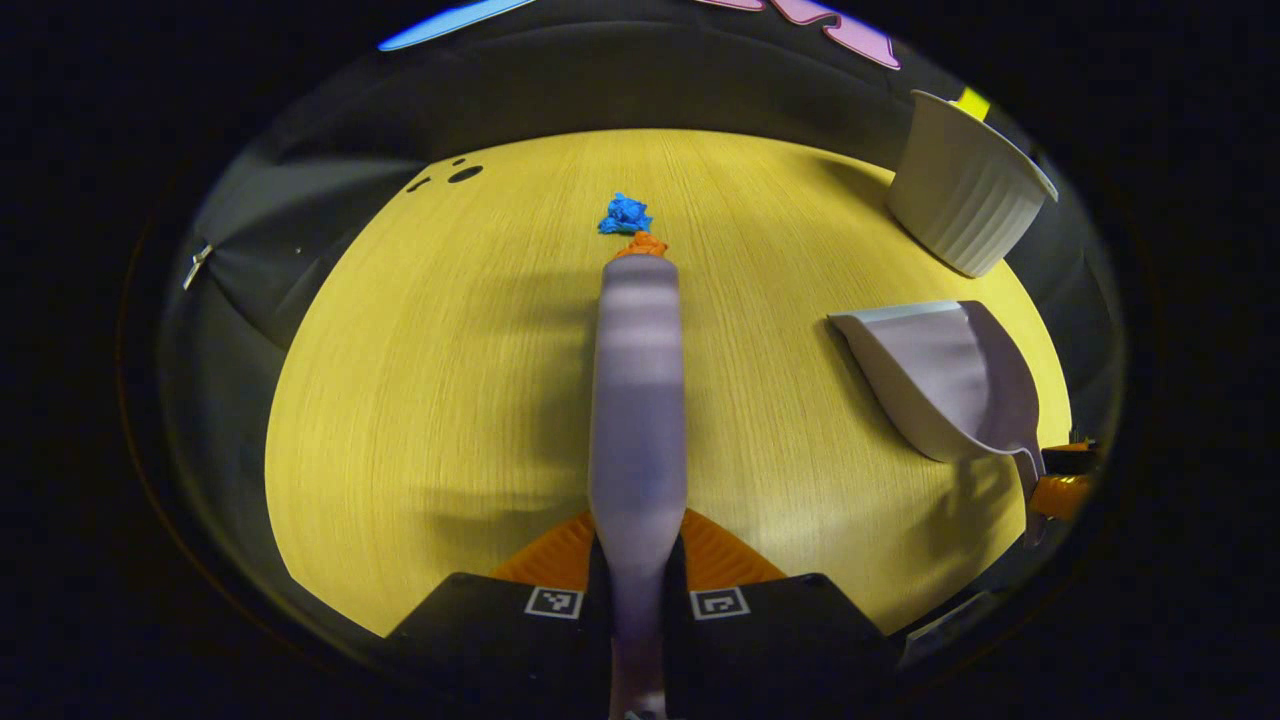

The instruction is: Pick up the small broom and dustpan from the desktop, sweep the trash into the dustpan with the broom, and then empty the trash into the garbage bin.

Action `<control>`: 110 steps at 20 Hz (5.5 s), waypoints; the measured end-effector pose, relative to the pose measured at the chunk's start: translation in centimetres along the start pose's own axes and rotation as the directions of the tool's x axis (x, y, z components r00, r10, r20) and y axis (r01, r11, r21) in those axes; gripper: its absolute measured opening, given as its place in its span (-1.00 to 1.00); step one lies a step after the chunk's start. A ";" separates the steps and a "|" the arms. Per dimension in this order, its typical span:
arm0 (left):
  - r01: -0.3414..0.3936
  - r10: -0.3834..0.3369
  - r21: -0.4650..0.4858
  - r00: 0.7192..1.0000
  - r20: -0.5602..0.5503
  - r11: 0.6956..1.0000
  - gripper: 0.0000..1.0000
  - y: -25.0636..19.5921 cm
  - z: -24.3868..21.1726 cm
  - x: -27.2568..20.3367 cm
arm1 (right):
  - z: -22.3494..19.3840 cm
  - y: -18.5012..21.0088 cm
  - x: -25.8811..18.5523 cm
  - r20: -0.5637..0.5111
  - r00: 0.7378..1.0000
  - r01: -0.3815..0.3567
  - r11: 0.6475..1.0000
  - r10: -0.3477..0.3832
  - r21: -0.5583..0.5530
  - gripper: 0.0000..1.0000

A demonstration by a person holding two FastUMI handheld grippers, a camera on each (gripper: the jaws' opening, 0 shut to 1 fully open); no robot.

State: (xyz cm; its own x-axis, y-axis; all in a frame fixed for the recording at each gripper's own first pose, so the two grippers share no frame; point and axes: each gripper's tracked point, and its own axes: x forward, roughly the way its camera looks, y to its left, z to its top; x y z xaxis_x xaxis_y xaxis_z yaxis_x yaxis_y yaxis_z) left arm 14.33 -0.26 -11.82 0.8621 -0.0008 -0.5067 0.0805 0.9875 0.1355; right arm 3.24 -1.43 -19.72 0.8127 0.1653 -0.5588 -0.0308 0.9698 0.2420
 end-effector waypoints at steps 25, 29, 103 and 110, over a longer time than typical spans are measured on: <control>-0.095 0.103 -0.163 0.994 0.041 0.982 -0.51 5.6 -0.9 -4.4 | 0.5 -0.8 6.1 -0.054 0.993 0.084 0.949 -0.105 -0.305 -0.25; -0.110 0.112 -0.069 0.994 0.017 0.992 -0.50 7.7 2.9 -2.0 | 0.5 -2.5 4.7 -0.052 0.994 0.069 0.923 -0.096 -0.378 -0.25; 0.224 -0.202 -0.069 0.950 0.239 0.972 -0.47 5.8 3.5 -14.0 | 34.1 -12.3 -17.2 0.419 0.828 0.467 0.872 -0.372 -0.148 -0.25; 0.209 -0.137 -0.250 0.951 0.278 0.945 -0.48 7.9 3.7 -15.9 | 37.2 -16.1 -15.1 0.487 0.708 0.683 0.671 -0.512 -0.287 -0.26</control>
State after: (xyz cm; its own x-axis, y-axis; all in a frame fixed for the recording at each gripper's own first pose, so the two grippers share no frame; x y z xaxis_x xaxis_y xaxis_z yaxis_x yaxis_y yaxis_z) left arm 3.11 6.97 0.50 0.9477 -0.1799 -0.2637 0.1316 0.9728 -0.1907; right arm 13.12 -26.20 14.29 0.8744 -0.4667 -0.1325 0.3676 0.8156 -0.4469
